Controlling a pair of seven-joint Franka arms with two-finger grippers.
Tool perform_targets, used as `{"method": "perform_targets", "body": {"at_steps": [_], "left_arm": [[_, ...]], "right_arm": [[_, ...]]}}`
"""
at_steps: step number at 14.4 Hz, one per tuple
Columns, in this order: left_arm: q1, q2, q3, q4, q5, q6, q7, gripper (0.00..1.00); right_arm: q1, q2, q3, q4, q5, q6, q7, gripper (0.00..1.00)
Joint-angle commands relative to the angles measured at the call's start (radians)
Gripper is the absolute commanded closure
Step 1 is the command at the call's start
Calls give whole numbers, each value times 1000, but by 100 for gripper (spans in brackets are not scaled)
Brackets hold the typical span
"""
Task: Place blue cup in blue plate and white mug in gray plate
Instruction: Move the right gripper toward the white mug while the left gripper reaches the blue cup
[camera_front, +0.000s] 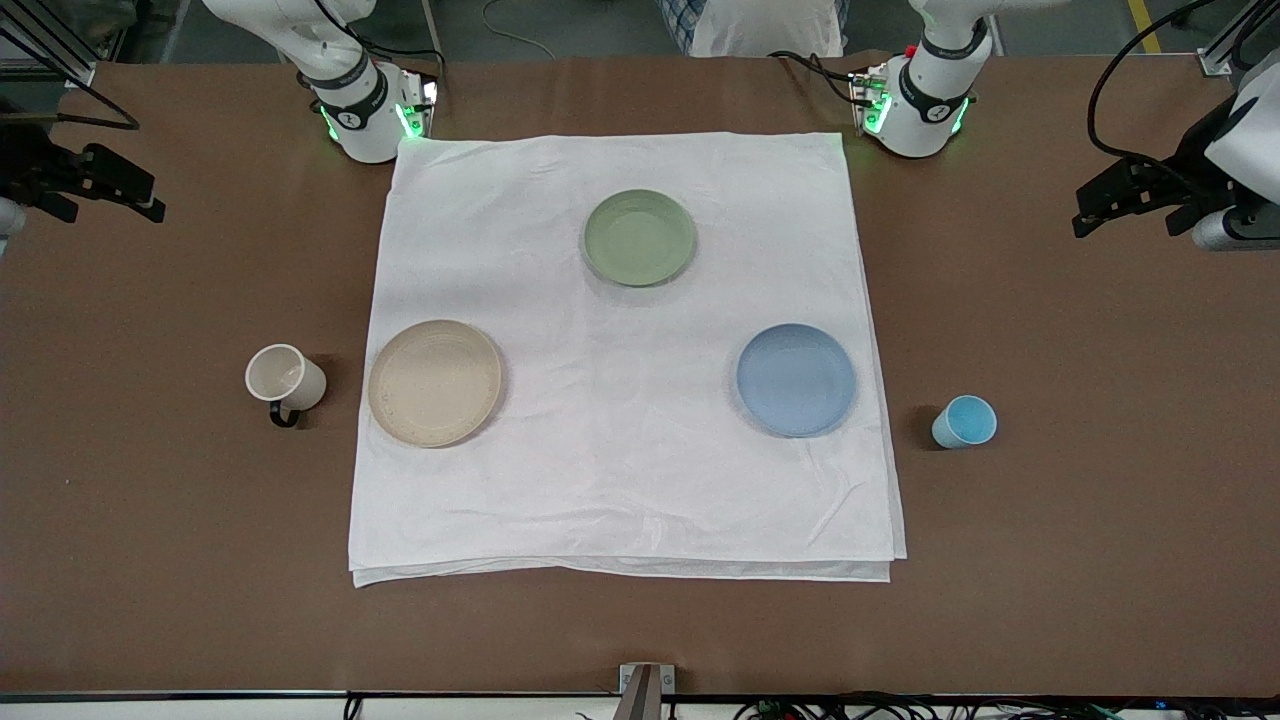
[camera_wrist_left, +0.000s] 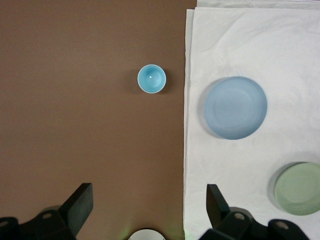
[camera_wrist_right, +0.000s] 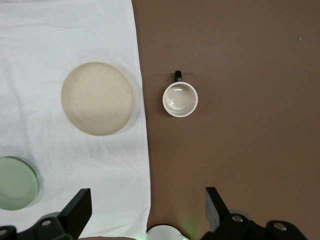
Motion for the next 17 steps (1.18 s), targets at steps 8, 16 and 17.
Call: {"method": "perform_targets", "body": {"at_steps": [8, 16, 17], "left_arm": [[51, 140, 7, 29, 8, 59, -9, 0], [56, 267, 2, -58, 20, 240, -87, 0], [59, 287, 4, -74, 21, 277, -87, 0]], "right_arm": [[-5, -10, 2, 0, 0, 8, -58, 0], [-60, 477, -5, 57, -9, 416, -64, 0], [-64, 523, -5, 38, -9, 451, -64, 0]]}}
